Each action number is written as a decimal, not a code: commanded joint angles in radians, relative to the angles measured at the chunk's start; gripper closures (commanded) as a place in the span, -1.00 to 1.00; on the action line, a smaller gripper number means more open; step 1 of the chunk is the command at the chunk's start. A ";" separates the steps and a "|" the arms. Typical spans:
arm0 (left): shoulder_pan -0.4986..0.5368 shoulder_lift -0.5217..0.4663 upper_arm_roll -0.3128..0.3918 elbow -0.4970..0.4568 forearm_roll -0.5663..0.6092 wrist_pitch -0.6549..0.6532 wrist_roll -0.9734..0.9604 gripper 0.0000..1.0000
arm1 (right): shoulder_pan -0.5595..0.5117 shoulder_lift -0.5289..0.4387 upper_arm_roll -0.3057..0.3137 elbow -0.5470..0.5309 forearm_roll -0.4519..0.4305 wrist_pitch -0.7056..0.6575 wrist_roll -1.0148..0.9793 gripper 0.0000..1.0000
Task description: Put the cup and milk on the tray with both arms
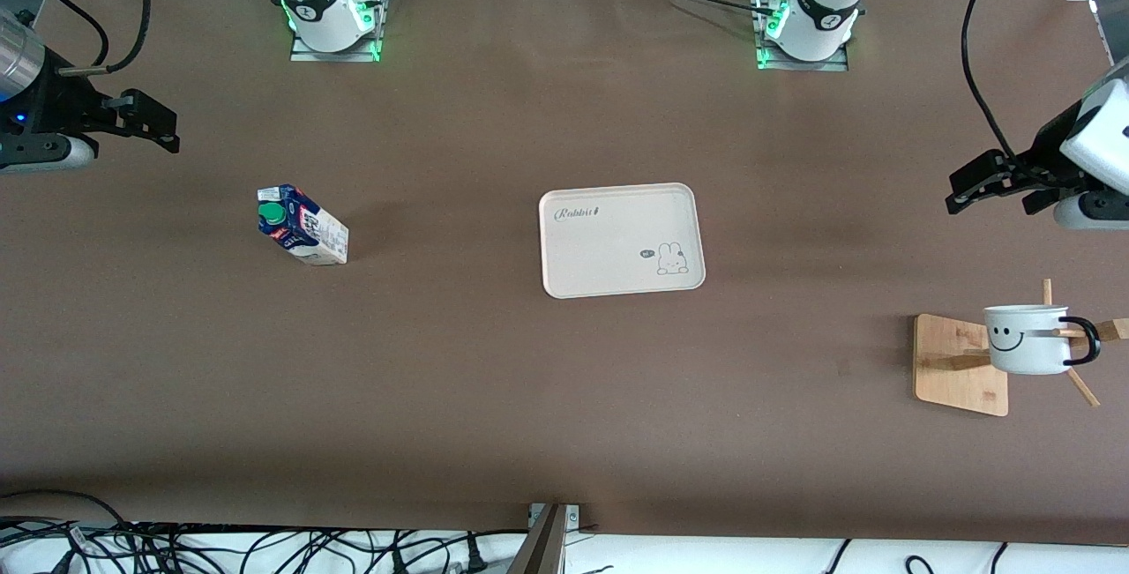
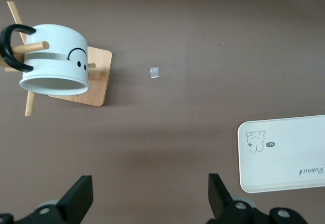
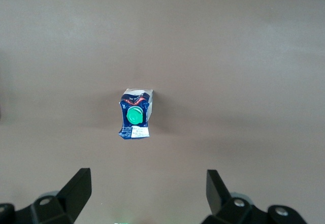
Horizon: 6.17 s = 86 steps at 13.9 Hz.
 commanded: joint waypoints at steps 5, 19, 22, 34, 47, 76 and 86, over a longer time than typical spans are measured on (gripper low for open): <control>0.014 0.036 0.007 0.001 -0.010 0.000 -0.221 -1.00 | 0.008 0.001 -0.005 0.014 -0.010 -0.011 0.004 -1.00; 0.123 -0.157 0.002 -0.601 0.006 0.811 -0.244 -1.00 | 0.008 0.001 -0.005 0.014 -0.012 -0.009 0.004 -1.00; 0.138 -0.116 0.000 -0.643 0.002 0.991 -0.247 -1.00 | 0.008 0.003 -0.005 0.014 -0.012 -0.009 0.004 -1.00; 0.153 0.071 -0.006 -0.577 -0.074 1.295 -0.253 0.11 | 0.010 0.001 -0.003 0.014 -0.012 -0.009 0.005 -1.00; 0.143 -0.019 -0.062 -0.579 -0.073 1.169 -0.259 1.00 | 0.014 0.003 -0.003 0.014 -0.012 -0.008 0.004 -1.00; -0.242 0.504 -0.358 0.138 -0.061 -0.181 -0.749 1.00 | 0.014 0.055 -0.001 -0.381 0.077 0.280 0.001 -1.00; -0.270 0.657 -0.360 0.122 -0.011 0.020 -0.773 1.00 | 0.013 0.053 0.018 -0.570 0.079 0.534 0.004 -0.98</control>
